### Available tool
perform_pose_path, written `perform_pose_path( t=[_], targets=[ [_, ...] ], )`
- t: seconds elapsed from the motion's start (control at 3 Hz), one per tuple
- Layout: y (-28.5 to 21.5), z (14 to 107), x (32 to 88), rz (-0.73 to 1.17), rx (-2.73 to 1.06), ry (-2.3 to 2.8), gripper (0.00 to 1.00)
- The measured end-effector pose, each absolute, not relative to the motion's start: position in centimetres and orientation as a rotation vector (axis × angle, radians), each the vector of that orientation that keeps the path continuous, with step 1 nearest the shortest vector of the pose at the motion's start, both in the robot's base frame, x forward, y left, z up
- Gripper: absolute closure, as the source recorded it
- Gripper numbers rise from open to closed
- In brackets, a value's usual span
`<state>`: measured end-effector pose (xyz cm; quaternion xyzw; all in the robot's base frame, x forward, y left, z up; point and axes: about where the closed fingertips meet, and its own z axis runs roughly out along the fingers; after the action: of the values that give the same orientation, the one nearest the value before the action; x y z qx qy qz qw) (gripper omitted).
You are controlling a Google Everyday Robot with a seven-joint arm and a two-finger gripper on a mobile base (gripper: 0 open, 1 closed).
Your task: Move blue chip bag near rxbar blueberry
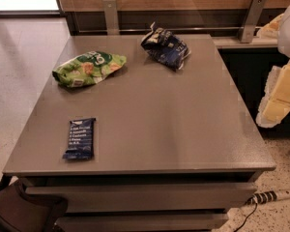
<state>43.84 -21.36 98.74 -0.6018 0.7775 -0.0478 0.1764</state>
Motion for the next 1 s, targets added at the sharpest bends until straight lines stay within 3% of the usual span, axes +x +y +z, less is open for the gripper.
perform_pose_path(
  t=[1.0],
  targets=[
    [-21.4,99.5,47.8,-0.108,-1.619,2.102,0.0]
  ],
)
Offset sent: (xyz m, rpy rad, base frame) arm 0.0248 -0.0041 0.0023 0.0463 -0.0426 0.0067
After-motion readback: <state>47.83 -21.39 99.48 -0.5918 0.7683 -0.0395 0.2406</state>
